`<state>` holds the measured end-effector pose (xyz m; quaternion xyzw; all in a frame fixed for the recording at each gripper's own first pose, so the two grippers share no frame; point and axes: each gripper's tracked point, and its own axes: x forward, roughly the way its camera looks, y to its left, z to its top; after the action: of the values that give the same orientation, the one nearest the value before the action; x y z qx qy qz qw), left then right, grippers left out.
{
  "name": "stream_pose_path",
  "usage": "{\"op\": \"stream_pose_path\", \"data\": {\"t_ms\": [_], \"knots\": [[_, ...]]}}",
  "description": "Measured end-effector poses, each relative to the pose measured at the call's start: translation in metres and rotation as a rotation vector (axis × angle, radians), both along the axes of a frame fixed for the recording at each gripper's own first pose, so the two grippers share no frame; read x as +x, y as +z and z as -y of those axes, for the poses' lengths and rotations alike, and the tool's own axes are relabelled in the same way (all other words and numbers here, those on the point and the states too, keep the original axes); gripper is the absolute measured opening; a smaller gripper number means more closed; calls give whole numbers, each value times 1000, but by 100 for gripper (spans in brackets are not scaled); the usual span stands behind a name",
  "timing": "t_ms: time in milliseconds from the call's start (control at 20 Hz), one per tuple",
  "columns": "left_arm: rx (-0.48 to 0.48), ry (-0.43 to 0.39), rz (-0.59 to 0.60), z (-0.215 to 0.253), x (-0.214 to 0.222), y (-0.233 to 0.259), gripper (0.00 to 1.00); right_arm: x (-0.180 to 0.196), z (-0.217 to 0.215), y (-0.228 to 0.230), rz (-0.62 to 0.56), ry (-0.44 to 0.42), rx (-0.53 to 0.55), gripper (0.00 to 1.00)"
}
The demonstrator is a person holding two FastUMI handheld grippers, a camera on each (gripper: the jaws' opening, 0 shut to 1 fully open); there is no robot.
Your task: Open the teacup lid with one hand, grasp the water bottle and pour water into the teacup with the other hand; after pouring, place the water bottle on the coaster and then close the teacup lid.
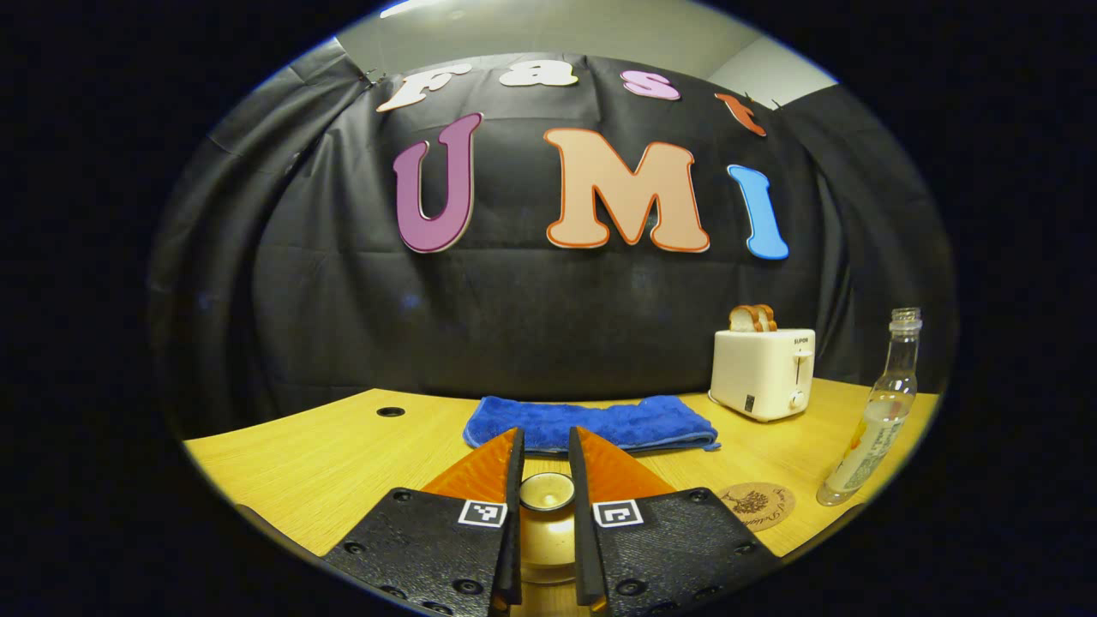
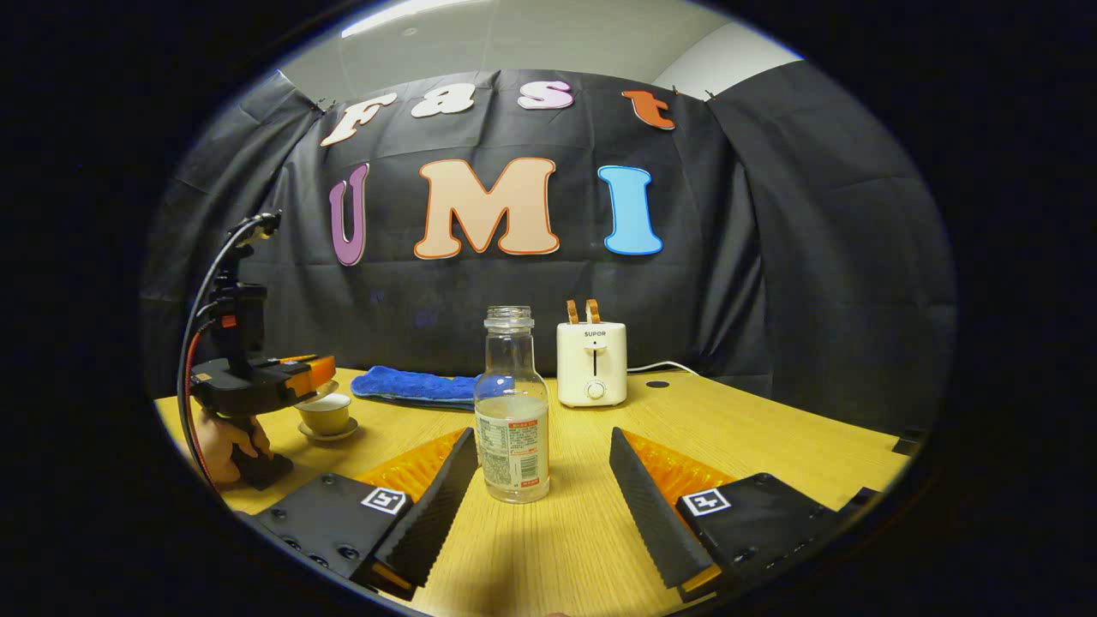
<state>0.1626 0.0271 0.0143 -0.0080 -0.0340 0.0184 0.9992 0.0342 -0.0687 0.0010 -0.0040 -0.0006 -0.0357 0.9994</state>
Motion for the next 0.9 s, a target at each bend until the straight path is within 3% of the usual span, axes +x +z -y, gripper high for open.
{"op": "stream_pose_path", "data": {"t_ms": [300, 400, 650, 800, 900], "knots": [[-8, -16, -42, 1, -38, -10, 22, 13, -11, -2, -4, 30, 2, 99], [21, -29, -107, -3, -54, -24, 22, 20, -16, -2, -5, 40, 3, 96], [17, -48, -73, -13, -92, -17, 22, 46, -25, -4, -12, 51, 6, 99], [19, 25, -81, -34, -111, -15, 22, 62, -24, -4, -10, 40, 5, 96], [18, 63, -80, -42, -121, -15, 22, 72, -25, -4, -7, 35, 4, 100]]}}
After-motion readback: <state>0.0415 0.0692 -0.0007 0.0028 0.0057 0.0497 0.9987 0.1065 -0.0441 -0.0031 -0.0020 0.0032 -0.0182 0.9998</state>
